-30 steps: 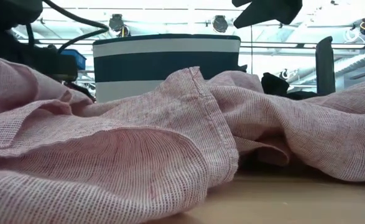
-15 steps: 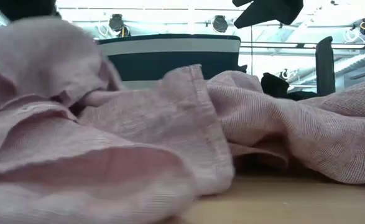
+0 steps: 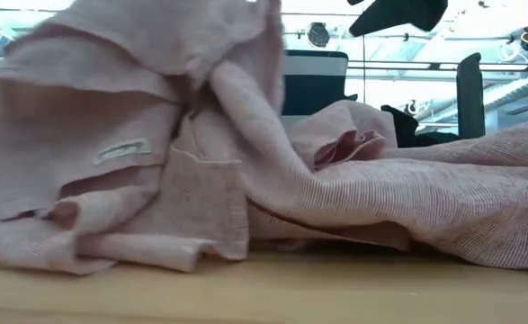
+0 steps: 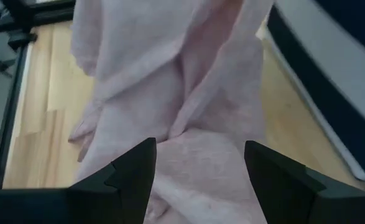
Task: Sort clothes
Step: Put the pink polo shirt into the blue laundry organizer
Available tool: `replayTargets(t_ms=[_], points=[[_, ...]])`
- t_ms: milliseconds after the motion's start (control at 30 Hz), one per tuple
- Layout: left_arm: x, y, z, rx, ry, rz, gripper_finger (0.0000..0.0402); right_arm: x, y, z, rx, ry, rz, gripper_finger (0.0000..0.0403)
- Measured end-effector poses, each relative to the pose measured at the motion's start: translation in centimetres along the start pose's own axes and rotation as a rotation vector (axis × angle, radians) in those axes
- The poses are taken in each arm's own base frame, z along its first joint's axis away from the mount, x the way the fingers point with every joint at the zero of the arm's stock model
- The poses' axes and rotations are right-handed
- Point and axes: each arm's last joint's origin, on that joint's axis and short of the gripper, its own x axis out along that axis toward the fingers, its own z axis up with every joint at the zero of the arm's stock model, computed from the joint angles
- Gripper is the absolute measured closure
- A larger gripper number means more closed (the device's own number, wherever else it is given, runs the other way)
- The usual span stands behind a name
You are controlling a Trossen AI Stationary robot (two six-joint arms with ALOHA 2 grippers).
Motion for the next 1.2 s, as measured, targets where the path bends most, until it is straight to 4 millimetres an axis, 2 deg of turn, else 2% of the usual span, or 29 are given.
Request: replayTargets(t_ms=[267, 433, 600, 800, 967, 1200], points=[[6.1, -0.9, 2.3, 0.033, -0.131, -0.162, 0.0399, -5.2, -2.0, -0.3, 0.124, 0.018, -0.042, 0.017], [11.1, -2.6, 2.5, 0.021, -0.222, -0.293, 0.0399, -7.6, -3.3, -1.1, 0.212, 0.067, -0.068, 0.017], [15.7, -4.9, 2.7, 0.028, -0.212, -0.339, 0.0399, -8.2, -3.8, -1.7, 0.227, 0.096, -0.1, 0.017], [21.2, -7.6, 0.6, 0.098, -0.08, -0.357, 0.0399, -8.1, -3.7, -1.8, 0.227, 0.1, -0.106, 0.017], [23.8, -8.7, -2.0, 0.093, 0.033, -0.38, 0.0394, -8.1, -3.7, -1.8, 0.227, 0.1, -0.105, 0.017], [24.0, -9.6, -2.8, 0.103, 0.056, -0.402, 0.0388, -8.1, -3.7, -1.8, 0.223, 0.099, -0.106, 0.017]])
